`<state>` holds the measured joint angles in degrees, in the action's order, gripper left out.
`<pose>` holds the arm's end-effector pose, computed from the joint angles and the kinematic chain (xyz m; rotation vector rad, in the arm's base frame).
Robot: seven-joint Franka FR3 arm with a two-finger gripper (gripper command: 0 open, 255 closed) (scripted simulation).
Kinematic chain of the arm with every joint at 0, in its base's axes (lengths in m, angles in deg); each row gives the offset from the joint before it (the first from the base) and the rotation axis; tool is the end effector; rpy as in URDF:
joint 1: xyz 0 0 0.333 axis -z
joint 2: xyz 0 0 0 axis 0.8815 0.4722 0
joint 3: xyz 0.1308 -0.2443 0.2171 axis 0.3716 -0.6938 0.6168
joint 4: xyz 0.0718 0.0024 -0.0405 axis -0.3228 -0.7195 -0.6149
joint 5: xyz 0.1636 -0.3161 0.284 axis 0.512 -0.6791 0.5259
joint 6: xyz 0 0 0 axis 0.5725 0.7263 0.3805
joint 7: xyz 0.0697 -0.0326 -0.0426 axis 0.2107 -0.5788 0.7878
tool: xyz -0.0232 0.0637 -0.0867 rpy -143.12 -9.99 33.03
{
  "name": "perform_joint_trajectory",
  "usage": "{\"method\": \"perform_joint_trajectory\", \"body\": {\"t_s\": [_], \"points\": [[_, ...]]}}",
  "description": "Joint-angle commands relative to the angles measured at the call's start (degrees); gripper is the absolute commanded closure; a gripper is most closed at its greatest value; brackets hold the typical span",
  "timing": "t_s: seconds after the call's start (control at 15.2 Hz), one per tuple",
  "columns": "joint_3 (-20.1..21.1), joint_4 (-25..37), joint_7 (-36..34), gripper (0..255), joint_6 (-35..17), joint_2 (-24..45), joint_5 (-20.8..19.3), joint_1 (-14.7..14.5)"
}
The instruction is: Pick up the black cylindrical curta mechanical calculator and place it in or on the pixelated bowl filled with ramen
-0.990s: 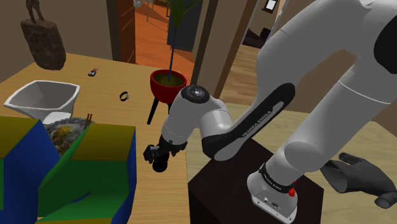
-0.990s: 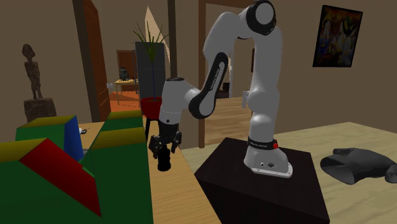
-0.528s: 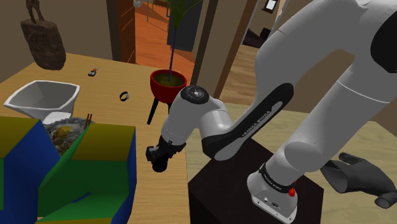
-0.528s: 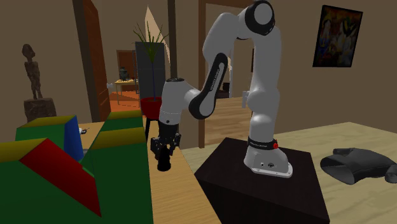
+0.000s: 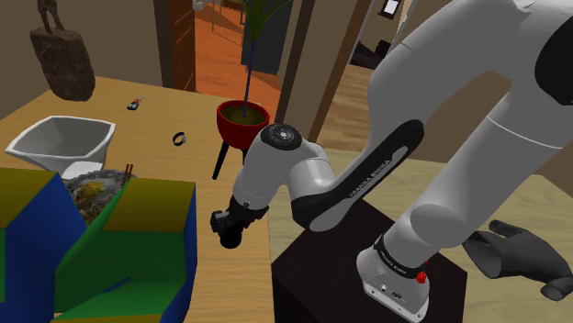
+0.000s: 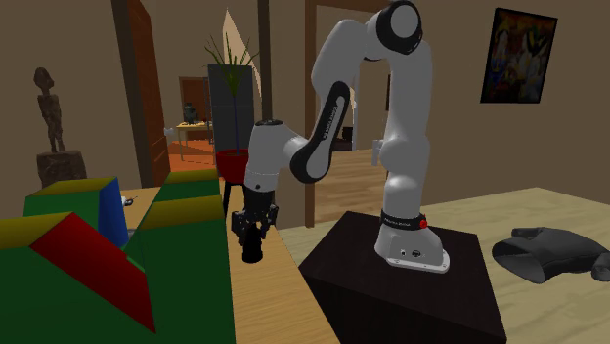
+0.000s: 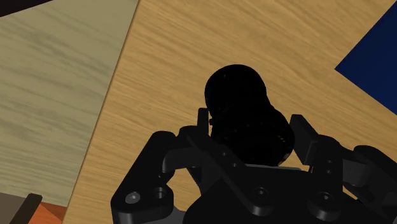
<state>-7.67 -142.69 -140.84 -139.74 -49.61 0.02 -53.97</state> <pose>0.3650 0.2894 0.2214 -3.0103 0.4902 -0.2703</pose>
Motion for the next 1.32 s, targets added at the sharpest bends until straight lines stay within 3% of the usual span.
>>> {"method": "perform_joint_trajectory", "body": {"t_s": [0.0,0.26,0.53,0.86,1.25], "points": [[0.00,0.05,-0.03,255,-0.06,0.03,-0.02,-0.01],[1.71,-0.34,9.34,255,2.63,-5.11,12.56,-0.54],[0.24,-0.02,15.56,255,6.19,-9.57,20.90,-3.32],[-2.12,0.89,20.06,255,11.04,-14.29,26.78,-6.25],[-4.58,2.48,23.08,255,16.93,-19.04,30.47,-8.52]]}}
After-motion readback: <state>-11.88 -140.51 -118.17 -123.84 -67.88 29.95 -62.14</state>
